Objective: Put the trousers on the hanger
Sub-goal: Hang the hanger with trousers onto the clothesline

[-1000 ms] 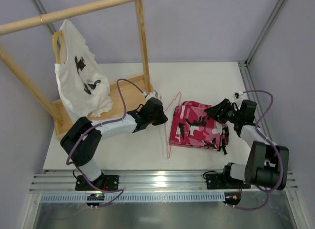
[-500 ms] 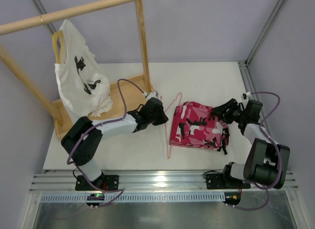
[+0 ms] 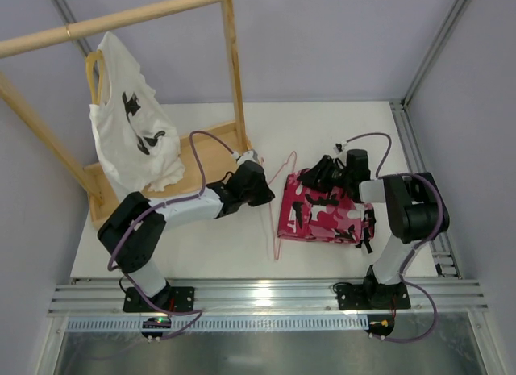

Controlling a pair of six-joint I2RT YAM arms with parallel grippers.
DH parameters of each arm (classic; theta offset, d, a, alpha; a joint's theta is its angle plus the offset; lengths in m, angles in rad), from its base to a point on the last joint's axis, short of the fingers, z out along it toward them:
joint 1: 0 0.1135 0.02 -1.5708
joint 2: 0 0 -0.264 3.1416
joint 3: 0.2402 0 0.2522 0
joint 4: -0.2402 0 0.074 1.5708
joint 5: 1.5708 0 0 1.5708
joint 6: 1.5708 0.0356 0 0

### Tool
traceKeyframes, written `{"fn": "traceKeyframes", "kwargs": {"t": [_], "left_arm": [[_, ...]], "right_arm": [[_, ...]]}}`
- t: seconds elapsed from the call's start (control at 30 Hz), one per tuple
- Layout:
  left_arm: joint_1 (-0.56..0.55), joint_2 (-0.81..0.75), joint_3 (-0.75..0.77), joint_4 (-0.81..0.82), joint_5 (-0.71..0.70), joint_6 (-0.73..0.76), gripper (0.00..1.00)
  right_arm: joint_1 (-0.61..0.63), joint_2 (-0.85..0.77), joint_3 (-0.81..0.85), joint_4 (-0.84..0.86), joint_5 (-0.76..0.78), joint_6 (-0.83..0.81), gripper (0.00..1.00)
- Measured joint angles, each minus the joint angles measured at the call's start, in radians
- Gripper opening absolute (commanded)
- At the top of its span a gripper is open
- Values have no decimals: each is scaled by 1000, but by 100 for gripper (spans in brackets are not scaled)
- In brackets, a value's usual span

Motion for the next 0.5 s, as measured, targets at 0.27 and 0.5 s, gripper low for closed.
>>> {"fn": "traceKeyframes", "kwargs": {"t": [0.27,0.5], "left_arm": [[6,-22,-21,9,5,-21,0],[8,-61,-21,-26,26,-17,0]], "right_arm": [[-44,143,-27,142,-62,54,43],[-44,-246,-49,-169,37,-49,43]]}}
